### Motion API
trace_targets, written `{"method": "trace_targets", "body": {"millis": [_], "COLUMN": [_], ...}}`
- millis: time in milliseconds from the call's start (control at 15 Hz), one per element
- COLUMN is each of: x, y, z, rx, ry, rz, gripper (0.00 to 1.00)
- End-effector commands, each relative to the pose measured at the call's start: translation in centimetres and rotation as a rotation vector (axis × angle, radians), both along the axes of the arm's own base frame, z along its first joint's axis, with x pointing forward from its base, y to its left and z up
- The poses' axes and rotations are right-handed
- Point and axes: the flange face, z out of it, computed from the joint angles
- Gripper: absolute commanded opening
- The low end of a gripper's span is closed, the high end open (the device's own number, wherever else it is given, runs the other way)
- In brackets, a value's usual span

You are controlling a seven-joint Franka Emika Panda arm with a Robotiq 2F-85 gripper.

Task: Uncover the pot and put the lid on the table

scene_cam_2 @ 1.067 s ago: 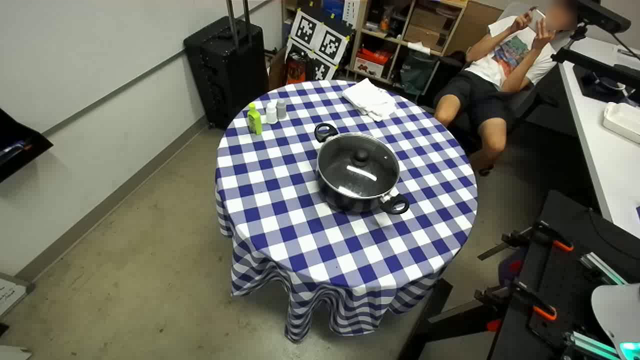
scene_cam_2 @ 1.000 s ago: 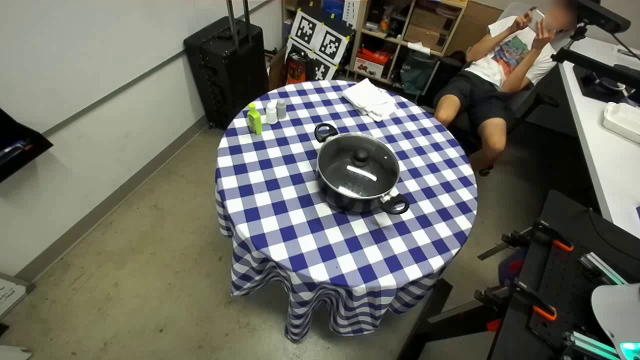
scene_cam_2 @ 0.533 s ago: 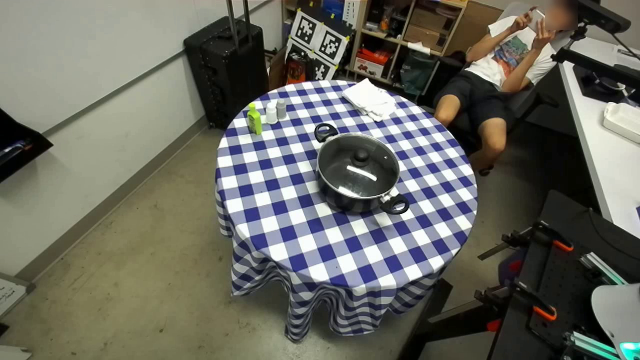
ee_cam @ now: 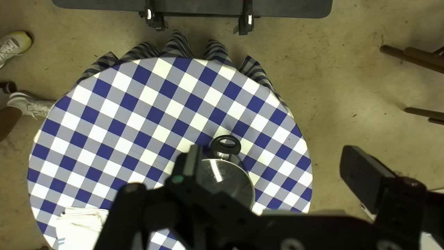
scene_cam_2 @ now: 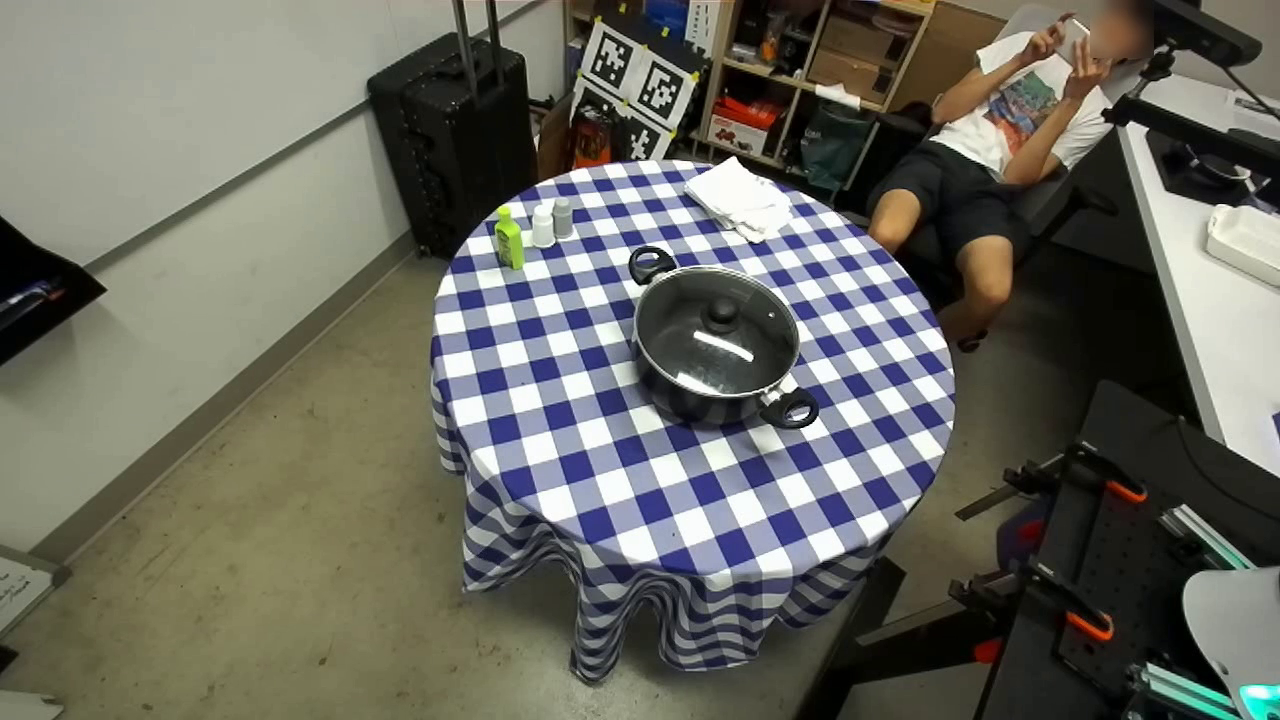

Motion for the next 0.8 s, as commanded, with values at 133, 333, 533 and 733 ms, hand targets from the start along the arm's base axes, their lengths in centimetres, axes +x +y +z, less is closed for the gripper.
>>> {"method": "trace_targets", "body": {"millis": [133,333,533,733], "x": [0.0,0.4,1.6,5.1], "y": [0.0,-0.5,-1.5,-2.8], "z": [0.0,-0.2,-0.8,-2.6], "rx": [0.000,-0.001,-0.021,-0.018], "ry": [0.001,0.008,-0.013,-0.027], "rz": [0.000,-0.032,-0.052,-0.065], "gripper": [1.00,1.00,1.00,1.00]}}
